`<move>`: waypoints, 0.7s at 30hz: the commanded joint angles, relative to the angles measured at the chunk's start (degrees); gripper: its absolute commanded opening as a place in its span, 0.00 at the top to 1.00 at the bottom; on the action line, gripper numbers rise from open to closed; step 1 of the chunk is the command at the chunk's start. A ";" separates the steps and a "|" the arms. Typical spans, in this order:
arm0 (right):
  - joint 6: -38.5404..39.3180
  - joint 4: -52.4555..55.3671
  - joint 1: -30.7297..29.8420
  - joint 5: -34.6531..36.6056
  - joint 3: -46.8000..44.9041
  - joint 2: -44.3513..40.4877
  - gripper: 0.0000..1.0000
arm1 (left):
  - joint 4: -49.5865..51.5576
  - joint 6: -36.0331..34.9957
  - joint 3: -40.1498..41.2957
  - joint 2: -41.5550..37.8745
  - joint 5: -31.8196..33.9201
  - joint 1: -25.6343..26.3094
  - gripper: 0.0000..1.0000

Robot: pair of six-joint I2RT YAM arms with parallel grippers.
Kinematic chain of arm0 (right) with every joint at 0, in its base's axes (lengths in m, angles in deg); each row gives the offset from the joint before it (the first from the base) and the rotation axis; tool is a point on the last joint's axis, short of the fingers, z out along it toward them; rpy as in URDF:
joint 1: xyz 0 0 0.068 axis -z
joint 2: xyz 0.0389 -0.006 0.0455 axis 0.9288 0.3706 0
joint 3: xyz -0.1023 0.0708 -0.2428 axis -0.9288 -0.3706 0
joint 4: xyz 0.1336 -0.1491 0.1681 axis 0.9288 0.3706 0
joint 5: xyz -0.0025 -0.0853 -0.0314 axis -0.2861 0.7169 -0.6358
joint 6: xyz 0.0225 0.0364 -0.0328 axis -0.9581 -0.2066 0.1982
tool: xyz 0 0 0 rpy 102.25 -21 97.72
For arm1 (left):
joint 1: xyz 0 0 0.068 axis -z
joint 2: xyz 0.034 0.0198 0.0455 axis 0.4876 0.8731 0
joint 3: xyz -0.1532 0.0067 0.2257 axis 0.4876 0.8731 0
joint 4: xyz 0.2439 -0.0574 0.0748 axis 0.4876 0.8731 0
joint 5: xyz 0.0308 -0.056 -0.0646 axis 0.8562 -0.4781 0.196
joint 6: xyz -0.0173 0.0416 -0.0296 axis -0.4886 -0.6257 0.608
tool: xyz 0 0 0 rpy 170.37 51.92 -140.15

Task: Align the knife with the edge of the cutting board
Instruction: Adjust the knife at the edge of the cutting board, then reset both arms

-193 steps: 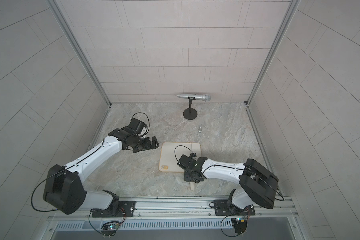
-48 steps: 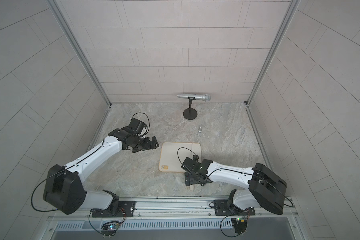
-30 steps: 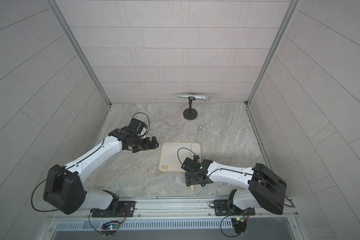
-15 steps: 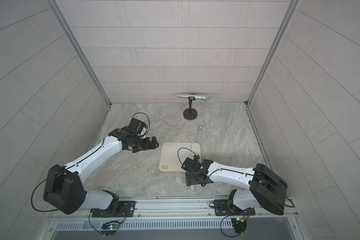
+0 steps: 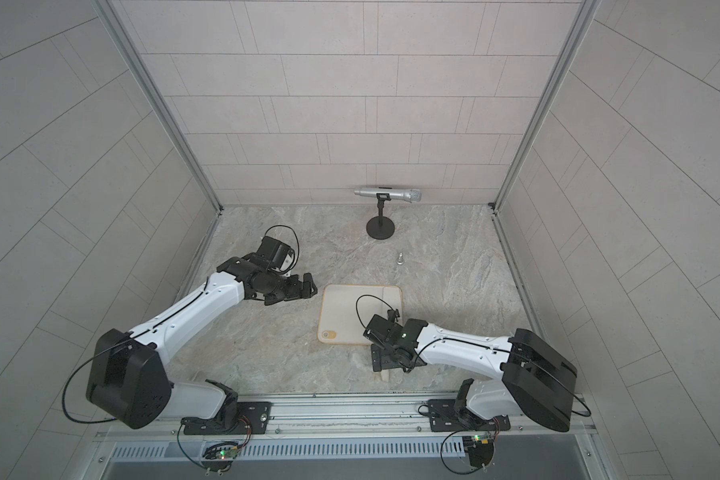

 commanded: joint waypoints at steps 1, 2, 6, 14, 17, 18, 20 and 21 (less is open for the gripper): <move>0.66 0.59 -0.23 -0.17 0.49 -2.97 0.00 | 1.67 -0.86 -0.36 0.33 0.72 0.22 0.00; 1.25 1.02 -0.18 -0.16 1.25 -4.20 0.00 | 1.68 -0.85 -0.42 0.29 0.98 0.26 0.00; 5.05 2.51 0.38 1.47 3.38 -8.01 0.00 | 1.66 -0.96 -0.51 -0.40 2.36 0.26 0.00; 13.23 3.09 14.53 -5.09 4.46 -17.07 0.00 | 0.44 -0.53 0.33 -4.39 6.34 0.18 0.00; 16.98 3.21 22.77 -9.35 5.36 -18.87 0.00 | -0.47 -0.15 0.67 -5.89 8.00 -0.10 0.00; 18.25 3.18 25.14 -10.79 5.90 -18.97 0.00 | -0.86 -0.04 0.70 -6.22 8.54 -0.32 0.00; 20.44 3.18 29.32 -12.31 7.27 -18.42 0.00 | -1.37 0.29 0.45 -6.71 9.42 -1.00 0.00; 21.25 3.00 31.15 -12.69 8.03 -17.80 0.00 | -1.50 0.71 0.28 -6.78 9.60 -1.61 0.00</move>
